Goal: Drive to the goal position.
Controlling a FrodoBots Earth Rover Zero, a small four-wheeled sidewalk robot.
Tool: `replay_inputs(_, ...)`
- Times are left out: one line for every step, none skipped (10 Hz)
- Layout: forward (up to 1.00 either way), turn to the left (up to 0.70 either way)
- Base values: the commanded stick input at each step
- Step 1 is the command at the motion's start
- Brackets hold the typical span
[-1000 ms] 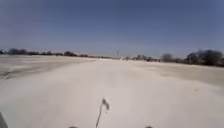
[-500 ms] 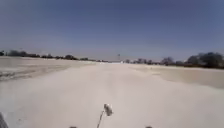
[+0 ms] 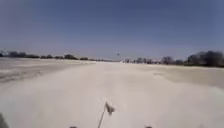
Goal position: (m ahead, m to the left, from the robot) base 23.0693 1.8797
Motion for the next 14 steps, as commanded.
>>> replay_inputs(0.7, 0.0)
replay_inputs(0.7, 0.0)
replay_inputs(0.7, 0.0)
replay_inputs(0.7, 0.0)
replay_inputs(0.7, 0.0)
replay_inputs(0.7, 0.0)
replay_inputs(0.7, 0.0)
replay_inputs(0.7, 0.0)
replay_inputs(0.7, 0.0)
replay_inputs(0.7, 0.0)
replay_inputs(0.7, 0.0)
replay_inputs(0.7, 0.0)
replay_inputs(0.7, 0.0)
replay_inputs(0.7, 0.0)
